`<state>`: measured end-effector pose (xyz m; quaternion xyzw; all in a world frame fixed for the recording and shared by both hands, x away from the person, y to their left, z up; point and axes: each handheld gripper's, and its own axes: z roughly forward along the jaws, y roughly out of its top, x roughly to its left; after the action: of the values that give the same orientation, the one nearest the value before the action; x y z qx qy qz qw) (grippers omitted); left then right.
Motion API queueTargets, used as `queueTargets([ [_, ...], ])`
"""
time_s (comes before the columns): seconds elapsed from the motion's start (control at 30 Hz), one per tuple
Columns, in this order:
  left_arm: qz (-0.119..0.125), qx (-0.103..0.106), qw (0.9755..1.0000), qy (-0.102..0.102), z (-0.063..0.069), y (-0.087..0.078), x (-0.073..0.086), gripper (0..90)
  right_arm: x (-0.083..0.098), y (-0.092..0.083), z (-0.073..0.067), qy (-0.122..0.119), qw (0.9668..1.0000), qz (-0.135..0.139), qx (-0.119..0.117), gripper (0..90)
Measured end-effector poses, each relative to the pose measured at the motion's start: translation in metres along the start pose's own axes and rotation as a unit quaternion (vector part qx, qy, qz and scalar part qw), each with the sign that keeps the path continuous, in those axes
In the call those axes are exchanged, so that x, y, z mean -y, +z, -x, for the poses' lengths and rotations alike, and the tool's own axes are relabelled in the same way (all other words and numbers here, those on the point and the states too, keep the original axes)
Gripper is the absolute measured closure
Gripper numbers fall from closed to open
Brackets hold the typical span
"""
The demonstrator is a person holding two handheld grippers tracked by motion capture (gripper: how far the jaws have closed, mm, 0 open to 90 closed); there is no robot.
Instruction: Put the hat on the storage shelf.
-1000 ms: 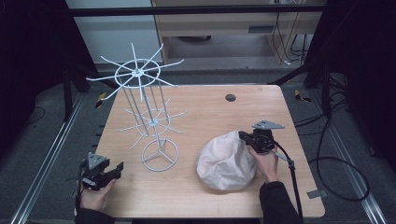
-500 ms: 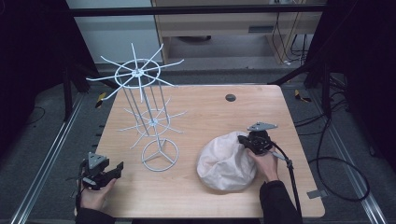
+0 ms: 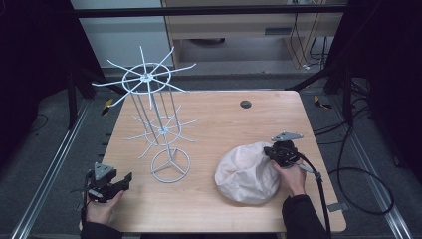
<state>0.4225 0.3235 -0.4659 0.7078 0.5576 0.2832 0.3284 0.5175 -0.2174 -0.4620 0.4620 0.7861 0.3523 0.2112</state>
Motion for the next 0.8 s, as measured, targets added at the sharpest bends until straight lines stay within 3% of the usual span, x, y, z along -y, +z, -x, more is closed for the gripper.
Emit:
queueTargets([
  [0.3,0.000,-0.001,1.0000,0.000,0.000,0.000,0.000,40.6,0.011,-0.014,0.010,0.027,0.9993,-0.006,0.025,90.0],
  [0.47,0.001,0.000,1.0000,0.001,0.000,-0.001,0.000,40.6,0.015,-0.023,0.009,0.018,0.9992,-0.012,0.033,90.0],
  [0.8,0.002,0.001,1.0000,0.000,0.000,-0.002,0.000,40.6,0.031,-0.041,0.015,0.037,0.9981,-0.011,0.047,90.0],
])
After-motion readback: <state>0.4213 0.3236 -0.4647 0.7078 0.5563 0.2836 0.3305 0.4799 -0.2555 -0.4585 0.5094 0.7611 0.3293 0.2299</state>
